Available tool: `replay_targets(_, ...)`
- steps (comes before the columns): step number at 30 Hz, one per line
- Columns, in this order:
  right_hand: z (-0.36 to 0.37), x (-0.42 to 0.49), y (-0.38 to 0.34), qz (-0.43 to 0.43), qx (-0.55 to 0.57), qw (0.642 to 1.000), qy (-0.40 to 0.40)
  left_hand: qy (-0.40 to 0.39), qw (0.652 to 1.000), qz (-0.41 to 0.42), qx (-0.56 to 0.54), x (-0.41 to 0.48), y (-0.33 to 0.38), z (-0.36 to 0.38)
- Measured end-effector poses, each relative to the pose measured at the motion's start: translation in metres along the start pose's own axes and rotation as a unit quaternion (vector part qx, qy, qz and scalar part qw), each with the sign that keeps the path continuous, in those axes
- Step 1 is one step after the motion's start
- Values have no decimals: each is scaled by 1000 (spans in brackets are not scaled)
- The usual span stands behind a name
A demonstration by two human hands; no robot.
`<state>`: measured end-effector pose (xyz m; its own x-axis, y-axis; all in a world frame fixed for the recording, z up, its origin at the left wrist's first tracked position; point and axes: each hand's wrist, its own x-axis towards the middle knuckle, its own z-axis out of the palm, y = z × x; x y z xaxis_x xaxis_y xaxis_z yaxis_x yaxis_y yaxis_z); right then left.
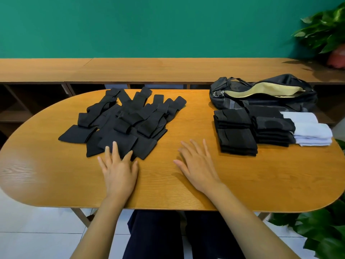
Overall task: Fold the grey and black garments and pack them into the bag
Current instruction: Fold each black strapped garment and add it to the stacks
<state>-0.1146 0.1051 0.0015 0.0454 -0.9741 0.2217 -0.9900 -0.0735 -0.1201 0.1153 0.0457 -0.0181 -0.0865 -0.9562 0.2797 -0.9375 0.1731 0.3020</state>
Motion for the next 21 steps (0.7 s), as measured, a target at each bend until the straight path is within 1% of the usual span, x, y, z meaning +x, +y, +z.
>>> replay_targets(3,8,9,-17,-16,20,1000,0,-49,998,-23,44,0,-8,1)
replay_targets(5,12,12,-25,-21,34,999,5,-37,997,-22,57,-1,-10,1)
replay_targets(7,10,13,-30,-13,75,997,14,25,999,9,45,-3,-7,-3)
replay_targets(10,6,11,-32,41,198,979,15,133,986,98,26,-12,6,-9)
replay_targets(12,2,10,-31,103,296,950,10,165,973,164,1,-21,24,-11)
replay_targets(14,-3,9,-29,148,419,896,2,167,960,225,-22,-31,42,-8)
replay_targets(16,-7,8,-22,173,519,837,5,136,952,270,-43,-39,57,-2)
replay_targets(17,-8,6,-16,186,534,825,5,109,949,290,-61,-42,62,1)
replay_targets(18,-9,5,-11,196,525,828,-1,81,945,306,-81,-45,66,5)
replay_targets(19,-9,3,-5,202,506,839,-13,61,942,314,-101,-48,69,8)
replay_targets(21,-8,-1,4,212,457,863,-34,52,942,298,-144,-50,71,11)
